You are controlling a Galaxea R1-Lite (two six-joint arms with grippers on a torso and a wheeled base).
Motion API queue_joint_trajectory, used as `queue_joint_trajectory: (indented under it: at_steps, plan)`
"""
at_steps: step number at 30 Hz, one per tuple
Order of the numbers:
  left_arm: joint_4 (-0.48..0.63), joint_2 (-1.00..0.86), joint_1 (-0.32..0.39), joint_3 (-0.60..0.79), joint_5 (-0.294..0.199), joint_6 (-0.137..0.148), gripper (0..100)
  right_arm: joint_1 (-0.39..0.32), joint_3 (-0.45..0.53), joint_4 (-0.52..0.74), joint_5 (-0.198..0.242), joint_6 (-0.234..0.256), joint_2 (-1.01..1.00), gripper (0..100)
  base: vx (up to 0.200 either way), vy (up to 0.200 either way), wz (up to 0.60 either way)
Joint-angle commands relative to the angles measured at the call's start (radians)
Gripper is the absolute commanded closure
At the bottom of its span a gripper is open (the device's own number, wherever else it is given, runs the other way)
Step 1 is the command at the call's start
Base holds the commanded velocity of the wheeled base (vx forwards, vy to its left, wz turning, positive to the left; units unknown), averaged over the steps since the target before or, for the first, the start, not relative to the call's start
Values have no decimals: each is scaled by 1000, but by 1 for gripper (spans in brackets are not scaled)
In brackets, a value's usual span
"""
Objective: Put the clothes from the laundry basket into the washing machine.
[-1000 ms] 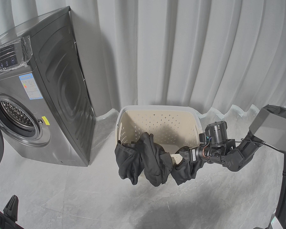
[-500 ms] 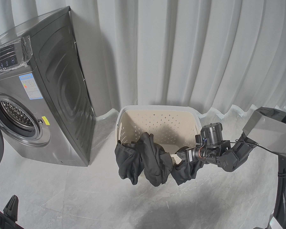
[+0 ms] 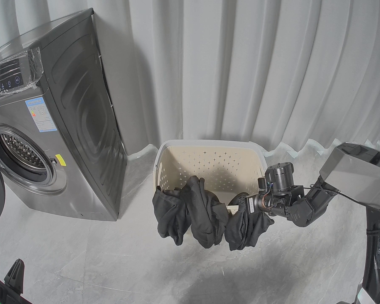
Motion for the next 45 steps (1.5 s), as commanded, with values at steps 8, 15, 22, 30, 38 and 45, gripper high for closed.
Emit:
queue_joint_trajectory:
  at_steps: [8, 15, 22, 30, 38, 45]
  plan:
    - [0, -18, 0, 16, 0, 0, 100, 25, -15, 1, 0, 12, -62, 100, 0, 0, 0]
    - [0, -18, 0, 16, 0, 1, 100, 43, -7, 1, 2, 30, -216, 100, 0, 0, 0]
    - [0, -18, 0, 16, 0, 0, 100, 48, 60, 1, 17, 62, -478, 100, 0, 0, 0]
    - [0, -18, 0, 16, -1, -2, 100, 84, 293, 0, 52, 89, -820, 100, 0, 0, 0]
    - [0, -18, 0, 16, -1, -2, 100, 91, 465, 0, 95, 90, -1022, 100, 0, 0, 0]
    - [0, -18, 0, 16, -1, -5, 100, 97, 503, 0, 101, 93, -1055, 100, 0, 0, 0]
